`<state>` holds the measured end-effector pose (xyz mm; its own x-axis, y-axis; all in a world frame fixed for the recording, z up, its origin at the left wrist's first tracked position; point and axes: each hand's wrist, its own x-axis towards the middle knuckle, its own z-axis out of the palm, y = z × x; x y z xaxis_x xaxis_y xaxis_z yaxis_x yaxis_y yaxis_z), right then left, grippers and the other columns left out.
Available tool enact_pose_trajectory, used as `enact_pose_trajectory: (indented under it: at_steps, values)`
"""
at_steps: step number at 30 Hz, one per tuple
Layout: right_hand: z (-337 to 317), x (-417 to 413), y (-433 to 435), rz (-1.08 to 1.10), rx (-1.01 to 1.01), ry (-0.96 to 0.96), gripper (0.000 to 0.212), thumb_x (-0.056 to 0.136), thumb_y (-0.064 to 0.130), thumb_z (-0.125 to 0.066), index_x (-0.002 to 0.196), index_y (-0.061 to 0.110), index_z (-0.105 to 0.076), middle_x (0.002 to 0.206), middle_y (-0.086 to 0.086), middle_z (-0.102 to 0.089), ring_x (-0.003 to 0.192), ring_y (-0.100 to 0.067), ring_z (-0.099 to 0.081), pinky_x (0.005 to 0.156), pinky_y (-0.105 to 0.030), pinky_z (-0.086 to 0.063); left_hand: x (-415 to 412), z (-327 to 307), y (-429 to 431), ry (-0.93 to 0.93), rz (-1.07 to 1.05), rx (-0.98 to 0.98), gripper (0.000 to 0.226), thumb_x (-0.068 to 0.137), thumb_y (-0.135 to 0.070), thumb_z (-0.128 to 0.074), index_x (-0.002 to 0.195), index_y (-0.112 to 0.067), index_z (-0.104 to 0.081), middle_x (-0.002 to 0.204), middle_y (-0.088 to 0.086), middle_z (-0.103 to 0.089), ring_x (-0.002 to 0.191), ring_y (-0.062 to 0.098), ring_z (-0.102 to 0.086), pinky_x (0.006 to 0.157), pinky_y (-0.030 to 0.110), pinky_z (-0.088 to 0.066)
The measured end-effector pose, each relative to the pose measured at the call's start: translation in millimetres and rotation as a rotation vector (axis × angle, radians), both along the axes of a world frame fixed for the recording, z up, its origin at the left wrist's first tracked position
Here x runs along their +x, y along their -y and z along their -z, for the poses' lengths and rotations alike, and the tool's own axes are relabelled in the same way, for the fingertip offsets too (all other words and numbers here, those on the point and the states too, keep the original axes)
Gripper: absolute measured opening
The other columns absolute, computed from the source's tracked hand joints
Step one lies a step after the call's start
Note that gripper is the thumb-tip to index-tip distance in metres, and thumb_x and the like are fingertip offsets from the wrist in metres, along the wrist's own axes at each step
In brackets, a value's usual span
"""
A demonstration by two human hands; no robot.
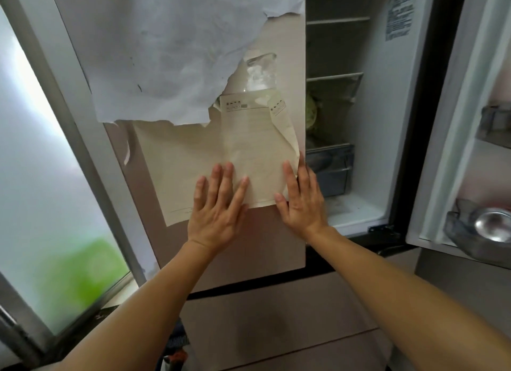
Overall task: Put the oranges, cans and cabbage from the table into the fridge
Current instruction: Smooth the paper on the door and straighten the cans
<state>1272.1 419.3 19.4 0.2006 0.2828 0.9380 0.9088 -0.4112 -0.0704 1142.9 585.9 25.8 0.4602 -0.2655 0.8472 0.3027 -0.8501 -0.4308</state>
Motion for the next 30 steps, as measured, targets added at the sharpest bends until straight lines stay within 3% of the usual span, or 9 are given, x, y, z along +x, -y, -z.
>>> enact_pose_trajectory:
  at_steps: [5,11,14,18,21,25,28,30]
  values:
    - [1,4,-5,0.029,-0.036,0.007,0.061,0.099,0.047,-0.027,0.151,0.023,-0.005,0.152,-0.013,-0.015,0.126,-0.037,-0.034,0.083,-0.046,-0.052,3,-1,-3,0.011,0.002,0.005,0.054,0.1,-0.037,-0.038,0.148,-0.012,-0.031,0.154,0.021,-0.021,0.147,0.035,-0.006,0.117,0.051,-0.01]
    - [-5,-5,19,0.094,-0.203,-0.077,0.064,0.095,0.048,-0.039,0.149,0.02,-0.02,0.157,-0.007,-0.016,0.128,-0.032,-0.038,0.086,-0.048,-0.052,-6,-4,2,-0.017,0.005,-0.053,0.057,0.094,-0.033,-0.05,0.145,-0.01,-0.04,0.155,0.022,-0.019,0.147,0.036,-0.008,0.116,0.054,-0.012]
    - [-6,-8,60,0.154,-0.275,-0.152,0.061,0.096,0.051,-0.035,0.149,0.022,-0.025,0.158,-0.006,-0.022,0.13,-0.027,-0.04,0.089,-0.043,-0.049,-10,-11,24,-0.02,0.042,-0.151,0.046,0.087,-0.024,-0.053,0.13,-0.007,-0.055,0.148,0.027,-0.033,0.141,0.043,-0.023,0.113,0.057,-0.02]
    - [-4,-10,135,0.215,-0.169,-0.313,0.056,0.096,0.05,-0.032,0.141,0.019,-0.043,0.143,-0.005,-0.045,0.126,-0.022,-0.046,0.095,-0.043,-0.048,-11,-14,83,-0.046,0.196,-0.193,0.027,0.084,-0.019,-0.054,0.104,-0.005,-0.065,0.128,0.025,-0.055,0.123,0.041,-0.043,0.105,0.054,-0.032]
    - [-14,-14,195,0.283,-0.09,-0.308,0.047,0.095,0.044,-0.039,0.129,0.016,-0.055,0.125,-0.003,-0.058,0.11,-0.02,-0.056,0.084,-0.036,-0.051,0,-10,144,-0.144,0.398,-0.209,0.017,0.081,-0.016,-0.057,0.09,-0.006,-0.066,0.114,0.02,-0.062,0.11,0.037,-0.052,0.097,0.049,-0.038]
    - [-34,-13,278,0.404,0.077,-0.313,0.034,0.09,0.034,-0.049,0.116,0.018,-0.062,0.11,-0.001,-0.063,0.092,-0.017,-0.062,0.071,-0.03,-0.048,27,-9,226,-0.34,0.604,-0.305,0.023,0.085,-0.023,-0.048,0.096,-0.011,-0.065,0.104,0.009,-0.061,0.099,0.027,-0.056,0.089,0.039,-0.042]
    - [-49,-4,344,0.523,0.201,-0.357,0.029,0.09,0.031,-0.052,0.114,0.018,-0.062,0.107,0.0,-0.062,0.083,-0.011,-0.057,0.071,-0.027,-0.04,49,-8,288,-0.447,0.66,-0.318,0.025,0.085,-0.026,-0.047,0.099,-0.013,-0.062,0.102,0.006,-0.059,0.095,0.024,-0.055,0.085,0.036,-0.044]
    - [-55,8,385,0.581,0.274,-0.424,0.026,0.092,0.028,-0.053,0.116,0.019,-0.06,0.11,0.002,-0.061,0.087,-0.011,-0.056,0.075,-0.027,-0.04,66,-8,326,-0.476,0.657,-0.299,0.026,0.082,-0.027,-0.057,0.103,-0.012,-0.061,0.105,0.007,-0.059,0.095,0.025,-0.056,0.085,0.036,-0.047]
